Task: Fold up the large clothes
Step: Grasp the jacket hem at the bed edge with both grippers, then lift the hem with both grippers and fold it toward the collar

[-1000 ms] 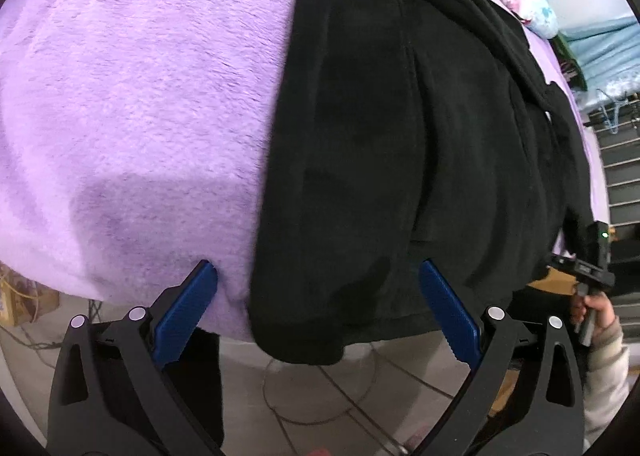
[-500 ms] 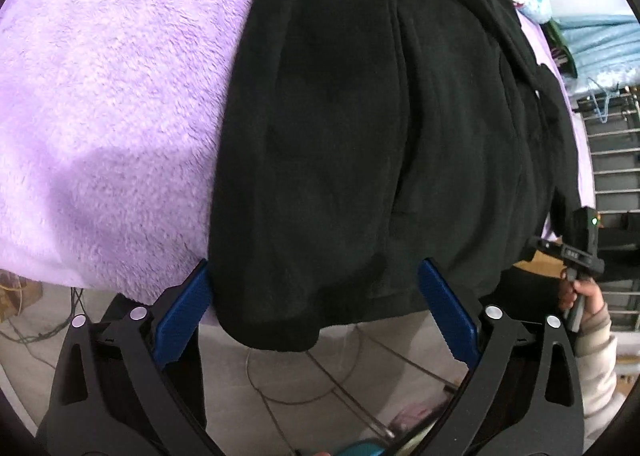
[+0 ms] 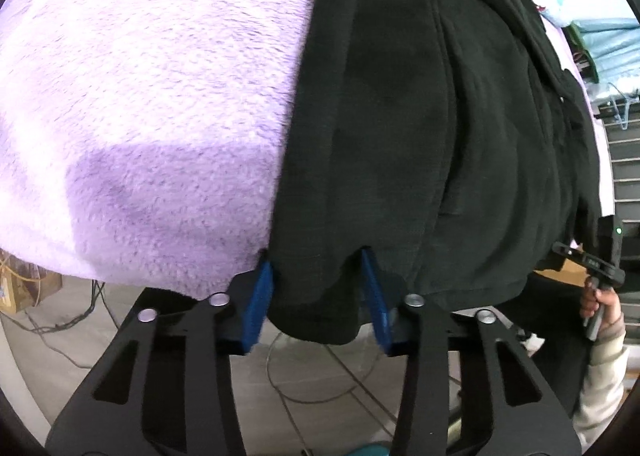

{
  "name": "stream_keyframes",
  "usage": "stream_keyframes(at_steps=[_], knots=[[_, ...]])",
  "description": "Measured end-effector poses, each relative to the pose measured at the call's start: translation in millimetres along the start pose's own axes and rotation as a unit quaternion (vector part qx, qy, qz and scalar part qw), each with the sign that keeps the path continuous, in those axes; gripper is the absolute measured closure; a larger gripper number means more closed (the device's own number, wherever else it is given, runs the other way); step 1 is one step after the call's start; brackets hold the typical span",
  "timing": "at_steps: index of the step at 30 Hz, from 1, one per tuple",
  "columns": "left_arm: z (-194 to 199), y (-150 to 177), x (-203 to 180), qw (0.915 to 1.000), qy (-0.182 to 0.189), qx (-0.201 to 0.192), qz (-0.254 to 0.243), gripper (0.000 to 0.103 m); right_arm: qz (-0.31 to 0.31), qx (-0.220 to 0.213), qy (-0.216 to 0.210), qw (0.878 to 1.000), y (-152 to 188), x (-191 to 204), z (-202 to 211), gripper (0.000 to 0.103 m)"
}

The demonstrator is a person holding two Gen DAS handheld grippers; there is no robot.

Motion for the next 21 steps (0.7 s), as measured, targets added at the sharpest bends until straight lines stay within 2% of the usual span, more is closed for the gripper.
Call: stream_keyframes(at_steps=[6,11,13,18,21], knots=[[6.3,1.3,14.7,0.9998,0.012,-0.003,0.017,0.079,0.005,-0.015,-0.013,1.0,2.4,-5.3,19.0,0.087],[12.3,0.1,13.9,0.9999,0.005,-0.007,0.007,0.086,0.012,-0.028,-0.022,0.999,5.6,3.6,27.2,0.087],[14.2,-3.8,9.5,0.9999,0.01,-0.008,0.001,0.092,0.017,-0.036,-0.028,0.999,7.2,10.1,32.5,0.087],[29.4,-3.7,0.3,0.9995,0.021,-0.022,-0.013,0.092,0.015,-0.059,-0.051,0.997,9.3,14.9,51.9,0.087],[36.7,-2.8,0.7,0.9986,0.044,-0.029,-0.007,0.093,0.013,-0.073,-0.068,0.995,9.4,18.5,62.1,0.087]])
Point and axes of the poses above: each gripper's, at about its wrist camera, not at the fingertips, and z roughly against the way its jaws point, x to its left, y to its underside, the point moved 3 cm from there along -z, roughly the way its jaws point, and after that the axes turned 3 degrees about x, right-handed, at the moved point
